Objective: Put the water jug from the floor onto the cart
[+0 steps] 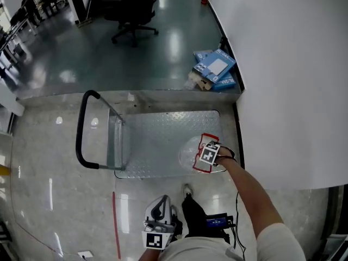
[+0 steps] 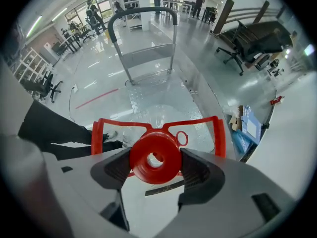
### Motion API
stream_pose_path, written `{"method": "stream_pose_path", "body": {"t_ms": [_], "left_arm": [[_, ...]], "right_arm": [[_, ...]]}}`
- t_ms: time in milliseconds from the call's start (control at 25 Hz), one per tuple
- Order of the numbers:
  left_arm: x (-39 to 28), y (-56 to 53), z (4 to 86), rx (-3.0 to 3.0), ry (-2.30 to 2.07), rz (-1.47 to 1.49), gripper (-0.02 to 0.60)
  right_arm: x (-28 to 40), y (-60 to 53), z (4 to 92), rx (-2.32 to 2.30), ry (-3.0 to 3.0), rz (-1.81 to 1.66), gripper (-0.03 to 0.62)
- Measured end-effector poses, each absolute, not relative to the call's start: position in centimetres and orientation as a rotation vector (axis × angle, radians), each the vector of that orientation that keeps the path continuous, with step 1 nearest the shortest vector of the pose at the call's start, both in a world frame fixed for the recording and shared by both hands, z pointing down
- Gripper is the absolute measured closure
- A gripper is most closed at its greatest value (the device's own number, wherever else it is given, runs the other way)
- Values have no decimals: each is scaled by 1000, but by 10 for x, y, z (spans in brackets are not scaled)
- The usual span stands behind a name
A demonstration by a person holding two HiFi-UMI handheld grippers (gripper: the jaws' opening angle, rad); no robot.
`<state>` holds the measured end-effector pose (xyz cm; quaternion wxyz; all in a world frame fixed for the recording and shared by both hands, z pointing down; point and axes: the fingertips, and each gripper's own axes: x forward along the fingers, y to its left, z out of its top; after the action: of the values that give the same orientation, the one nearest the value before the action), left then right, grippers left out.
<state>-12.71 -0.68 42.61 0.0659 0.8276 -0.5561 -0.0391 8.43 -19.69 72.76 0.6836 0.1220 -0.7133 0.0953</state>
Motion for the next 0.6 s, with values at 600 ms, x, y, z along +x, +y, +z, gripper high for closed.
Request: {"method": "stream_pose_path", "body": {"t_ms": [600], "left_arm": [[-120, -92, 464, 2320, -1842, 2, 578]], "right_arm": [[84, -360, 795, 214, -1595, 214, 292]]}}
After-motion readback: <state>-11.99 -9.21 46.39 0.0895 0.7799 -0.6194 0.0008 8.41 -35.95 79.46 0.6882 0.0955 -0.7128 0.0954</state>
